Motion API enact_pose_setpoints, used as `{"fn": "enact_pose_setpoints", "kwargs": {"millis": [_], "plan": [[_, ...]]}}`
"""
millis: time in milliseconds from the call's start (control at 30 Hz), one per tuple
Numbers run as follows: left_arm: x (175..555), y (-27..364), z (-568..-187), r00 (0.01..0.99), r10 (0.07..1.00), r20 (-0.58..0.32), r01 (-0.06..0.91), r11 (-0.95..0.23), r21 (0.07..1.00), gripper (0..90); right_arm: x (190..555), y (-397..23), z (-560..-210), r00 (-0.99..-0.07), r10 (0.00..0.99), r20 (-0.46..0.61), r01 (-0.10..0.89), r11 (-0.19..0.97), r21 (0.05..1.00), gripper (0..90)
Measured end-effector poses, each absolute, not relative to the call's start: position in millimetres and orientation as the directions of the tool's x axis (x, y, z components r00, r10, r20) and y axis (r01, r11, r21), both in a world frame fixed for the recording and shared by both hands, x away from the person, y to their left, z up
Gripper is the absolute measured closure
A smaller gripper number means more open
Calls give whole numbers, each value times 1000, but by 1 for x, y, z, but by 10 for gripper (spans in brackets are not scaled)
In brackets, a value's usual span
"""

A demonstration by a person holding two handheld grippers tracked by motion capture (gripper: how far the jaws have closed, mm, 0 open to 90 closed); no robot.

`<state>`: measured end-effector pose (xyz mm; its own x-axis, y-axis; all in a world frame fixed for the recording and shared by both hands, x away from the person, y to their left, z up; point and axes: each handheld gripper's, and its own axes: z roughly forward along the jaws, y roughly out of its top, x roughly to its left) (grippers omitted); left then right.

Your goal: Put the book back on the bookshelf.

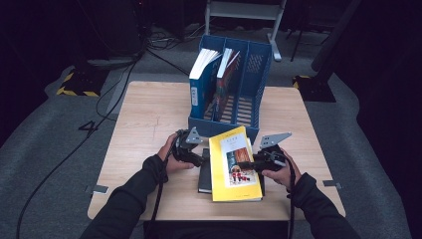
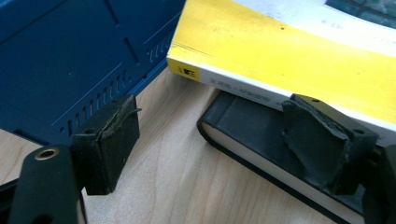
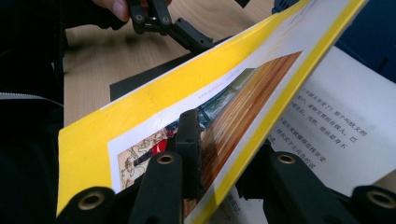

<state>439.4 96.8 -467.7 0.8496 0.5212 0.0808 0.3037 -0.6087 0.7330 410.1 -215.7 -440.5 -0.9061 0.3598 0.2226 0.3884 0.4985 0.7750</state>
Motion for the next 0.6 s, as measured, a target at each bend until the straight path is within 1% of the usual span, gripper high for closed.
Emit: {"fn": "enact_pose_setpoints", "kwargs": {"millis": [33, 67, 200, 233, 333, 367, 433, 500, 533, 567, 600], "plan": [[439, 97, -468, 850, 521, 81, 304, -609, 733, 195, 410, -216, -441, -906, 360, 223, 388, 499, 775, 747], [441, 100, -468, 841, 536, 69, 318, -595, 738, 214, 408, -217, -441, -913, 352, 205, 363, 475, 802, 761], [443, 103, -468, 831, 553, 59, 335, -582, 741, 227, 405, -218, -439, -921, 344, 184, 333, 451, 828, 774], [443, 105, -468, 829, 556, 65, 329, -579, 746, 241, 402, -217, -437, -925, 344, 163, 314, 446, 838, 779], [443, 105, -466, 828, 557, 64, 327, -572, 752, 270, 400, -217, -435, -928, 340, 150, 295, 430, 853, 791], [443, 105, -466, 828, 557, 64, 327, -572, 752, 271, 400, -217, -435, -928, 340, 150, 295, 430, 853, 791], [442, 104, -465, 832, 551, 69, 320, -577, 752, 273, 398, -217, -433, -933, 328, 146, 280, 413, 867, 819], [439, 104, -462, 838, 540, 74, 300, -570, 764, 310, 393, -215, -427, -945, 305, 117, 241, 410, 880, 829], [439, 104, -462, 838, 540, 74, 300, -570, 764, 344, 391, -215, -425, -946, 305, 106, 232, 411, 882, 829], [438, 104, -460, 840, 538, 74, 294, -565, 771, 344, 391, -215, -425, -946, 305, 106, 232, 411, 882, 829], [437, 104, -458, 841, 536, 74, 289, -561, 776, 369, 390, -215, -424, -947, 307, 98, 224, 409, 884, 829]]}}
